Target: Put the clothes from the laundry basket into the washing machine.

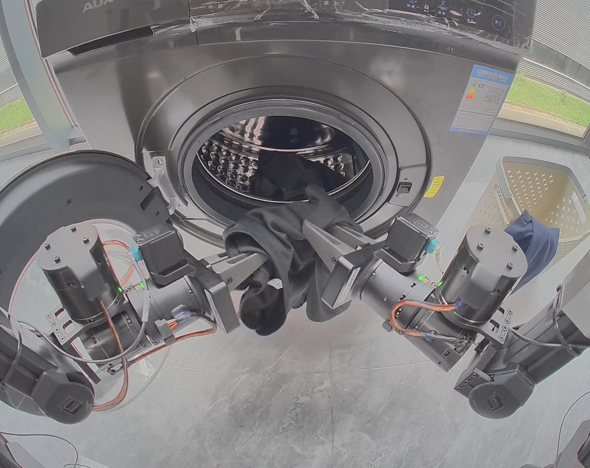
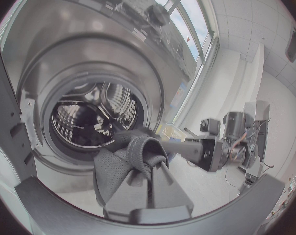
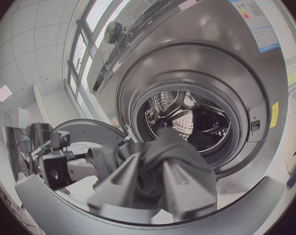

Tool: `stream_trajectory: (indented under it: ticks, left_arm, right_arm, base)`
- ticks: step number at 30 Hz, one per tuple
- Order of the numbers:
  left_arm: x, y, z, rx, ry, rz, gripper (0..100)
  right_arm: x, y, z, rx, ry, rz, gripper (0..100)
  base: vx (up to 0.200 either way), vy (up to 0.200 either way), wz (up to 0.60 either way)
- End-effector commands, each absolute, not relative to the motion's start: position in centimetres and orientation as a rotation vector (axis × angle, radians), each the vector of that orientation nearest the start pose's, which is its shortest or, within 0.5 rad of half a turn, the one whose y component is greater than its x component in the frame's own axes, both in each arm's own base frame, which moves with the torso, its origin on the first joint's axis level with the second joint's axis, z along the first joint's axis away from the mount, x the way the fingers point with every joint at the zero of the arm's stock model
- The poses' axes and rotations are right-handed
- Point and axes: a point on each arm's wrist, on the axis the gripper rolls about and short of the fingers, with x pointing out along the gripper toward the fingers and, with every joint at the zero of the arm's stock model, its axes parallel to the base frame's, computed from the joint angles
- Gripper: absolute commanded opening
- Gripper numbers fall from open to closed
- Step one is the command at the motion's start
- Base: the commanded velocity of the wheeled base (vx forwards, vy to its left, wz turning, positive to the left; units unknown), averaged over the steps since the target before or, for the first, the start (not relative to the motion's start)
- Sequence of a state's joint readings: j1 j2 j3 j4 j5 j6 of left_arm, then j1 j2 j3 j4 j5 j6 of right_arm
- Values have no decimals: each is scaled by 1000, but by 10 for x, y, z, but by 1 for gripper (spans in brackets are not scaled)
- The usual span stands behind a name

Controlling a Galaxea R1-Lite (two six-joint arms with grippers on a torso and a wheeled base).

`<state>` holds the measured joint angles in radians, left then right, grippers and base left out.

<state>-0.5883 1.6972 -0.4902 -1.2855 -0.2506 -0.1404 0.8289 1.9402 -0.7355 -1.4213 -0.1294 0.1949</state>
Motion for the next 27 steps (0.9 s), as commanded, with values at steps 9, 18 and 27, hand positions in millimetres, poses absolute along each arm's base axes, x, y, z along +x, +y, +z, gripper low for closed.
stream_trajectory:
  ticks: [9,18,27]
  left_arm:
    - [222,-153,182,-193,-133,-784,0]
    - [232,-157,180,-200,-157,-751,0]
    - [236,-157,190,-216,-211,-722,0]
  right_arm:
    - [224,243,134,221,-13,723,100]
    - [225,244,127,208,7,720,100]
    - [227,247,120,206,11,720,100]
  base:
    - [0,0,0]
    - [0,0,0]
    - [0,0,0]
